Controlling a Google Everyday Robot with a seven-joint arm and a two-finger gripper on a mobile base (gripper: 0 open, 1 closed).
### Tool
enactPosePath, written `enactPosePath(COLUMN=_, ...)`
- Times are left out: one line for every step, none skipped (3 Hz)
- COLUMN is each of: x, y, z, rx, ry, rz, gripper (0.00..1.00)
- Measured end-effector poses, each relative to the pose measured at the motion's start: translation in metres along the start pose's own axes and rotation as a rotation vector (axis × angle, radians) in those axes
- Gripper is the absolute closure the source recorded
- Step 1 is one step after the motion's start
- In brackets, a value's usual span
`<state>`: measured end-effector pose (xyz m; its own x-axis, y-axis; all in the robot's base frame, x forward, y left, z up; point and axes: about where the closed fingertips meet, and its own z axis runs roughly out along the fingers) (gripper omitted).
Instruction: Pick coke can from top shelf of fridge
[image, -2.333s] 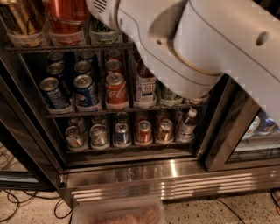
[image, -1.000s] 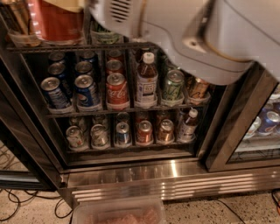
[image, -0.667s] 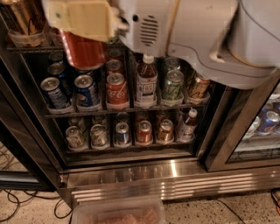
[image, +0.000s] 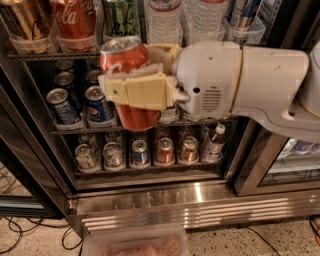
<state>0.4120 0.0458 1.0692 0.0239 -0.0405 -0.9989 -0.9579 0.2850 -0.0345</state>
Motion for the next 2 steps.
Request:
enactPosePath(x=0.0512, y=0.0277, z=-0.004, rx=-0.014, ry=0.009, rz=0.045, gripper=1.0)
enactPosePath(x=0.0512, y=0.0277, z=-0.004, rx=-0.015, ry=0.009, rz=0.045, gripper=1.0)
